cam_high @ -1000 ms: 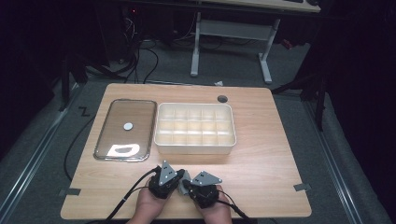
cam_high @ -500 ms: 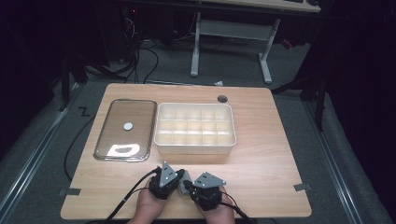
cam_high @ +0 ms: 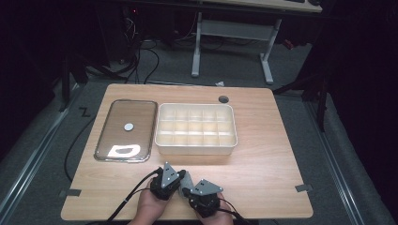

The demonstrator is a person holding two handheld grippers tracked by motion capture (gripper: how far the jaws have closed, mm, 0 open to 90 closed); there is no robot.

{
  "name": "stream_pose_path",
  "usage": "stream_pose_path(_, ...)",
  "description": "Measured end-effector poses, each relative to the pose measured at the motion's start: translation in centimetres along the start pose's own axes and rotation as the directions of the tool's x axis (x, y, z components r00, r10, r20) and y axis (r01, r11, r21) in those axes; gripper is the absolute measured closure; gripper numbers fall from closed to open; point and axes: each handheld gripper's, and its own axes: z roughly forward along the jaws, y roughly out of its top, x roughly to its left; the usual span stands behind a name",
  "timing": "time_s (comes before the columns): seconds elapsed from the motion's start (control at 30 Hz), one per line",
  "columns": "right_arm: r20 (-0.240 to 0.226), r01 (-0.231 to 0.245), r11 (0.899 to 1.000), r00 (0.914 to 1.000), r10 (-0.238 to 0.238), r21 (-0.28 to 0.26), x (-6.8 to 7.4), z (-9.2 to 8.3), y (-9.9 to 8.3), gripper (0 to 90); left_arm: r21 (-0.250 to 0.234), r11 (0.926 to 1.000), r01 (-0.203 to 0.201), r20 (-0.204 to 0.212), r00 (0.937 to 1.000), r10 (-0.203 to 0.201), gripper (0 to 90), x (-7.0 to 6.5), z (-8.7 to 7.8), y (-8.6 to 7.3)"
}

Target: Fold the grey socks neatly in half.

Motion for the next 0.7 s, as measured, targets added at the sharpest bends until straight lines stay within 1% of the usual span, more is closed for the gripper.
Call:
stream_pose_path(0.1,-0.004,-0.011,1.0,0.9999,0.011,-0.003,0.0,0.0,-0.1,90.0,0.001,1.0,-0.002,-0.002,1.0,0.002,90.0,0.0,0.0,0.0)
stream_pose_path(0.13,-0.001,-0.002,1.0,1.0,0.002,0.01,0.0,0.0,0.1,90.0,-0.001,1.0,-0.002,-0.002,1.0,0.002,90.0,0.0,0.0,0.0)
stream_pose_path(0.17,-0.001,-0.002,1.0,1.0,0.002,0.01,0.0,0.0,0.1,90.0,-0.001,1.0,-0.002,-0.002,1.0,0.002,90.0,0.0,0.0,0.0)
stream_pose_path(0.2,0.002,-0.002,1.0,1.0,0.002,0.021,0.0,-0.1,0.3,90.0,-0.001,1.0,-0.003,-0.002,1.0,0.003,90.0,0.0,0.0,0.0)
stream_pose_path(0.27,0.0,-0.001,1.0,1.0,0.001,0.023,0.1,-0.5,0.7,88.2,0.002,1.0,-0.005,0.0,1.0,0.005,90.0,0.0,-0.1,0.0)
stream_pose_path(0.3,-0.013,-0.017,1.0,0.9998,0.017,0.011,0.0,-0.9,0.9,86.4,0.0,1.0,-0.002,0.001,1.0,0.002,90.0,0.0,-0.1,0.0)
stream_pose_path(0.33,-0.011,-0.033,0.999,0.9994,0.033,-0.01,-0.3,-1.5,1.1,84.7,-0.001,1.0,-0.002,0.001,1.0,0.002,90.0,0.0,-0.1,0.0)
stream_pose_path(0.37,-0.011,-0.033,0.999,0.9994,0.033,-0.01,-0.3,-1.5,1.1,84.7,-0.002,1.0,0.001,0.002,1.0,-0.001,90.0,-0.1,-0.1,0.0)
stream_pose_path(0.4,-0.008,-0.057,0.998,0.9983,0.057,-0.02,-0.9,-1.9,1.4,80.8,-0.003,1.0,-0.002,0.002,1.0,0.002,90.0,-0.1,-0.1,0.0)
stream_pose_path(0.43,-0.008,-0.057,0.998,0.9983,0.057,-0.02,-0.9,-1.9,1.4,80.8,-0.003,1.0,-0.002,0.002,1.0,0.002,90.0,-0.1,-0.1,0.0)
stream_pose_path(0.47,-0.006,-0.072,0.997,0.9974,0.072,-0.021,-1.2,-2.1,1.4,77.8,-0.003,1.0,-0.001,0.002,1.0,0.001,90.0,-0.1,-0.1,0.0)
stream_pose_path(0.53,0.011,-0.106,0.994,0.9943,0.106,-0.02,-1.7,-2.1,1.5,68.3,-0.003,1.0,0.0,0.002,1.0,0.0,90.0,-0.1,-0.1,-0.1)
stream_pose_path(0.57,0.01,-0.127,0.992,0.9918,0.127,-0.016,-1.9,-2.1,1.5,62.3,-0.004,1.0,0.004,0.002,1.0,-0.004,90.0,0.0,-0.1,-0.1)
stream_pose_path(0.63,0.005,-0.166,0.986,0.9862,0.165,0.01,-2.2,-1.6,1.5,52.4,-0.006,0.9999,0.009,0.004,1.0,-0.009,89.9,0.0,-0.1,-0.1)
stream_pose_path(0.67,0.01,-0.193,0.981,0.9813,0.192,0.036,-2.2,-1.0,1.4,47.0,-0.006,0.9999,0.01,0.004,0.9999,-0.01,89.8,0.0,-0.1,-0.1)
stream_pose_path(0.7,0.01,-0.193,0.981,0.9813,0.192,0.036,-2.2,-1.0,1.4,47.0,-0.006,0.9999,0.011,0.005,0.9999,-0.011,89.8,0.0,-0.1,-0.1)
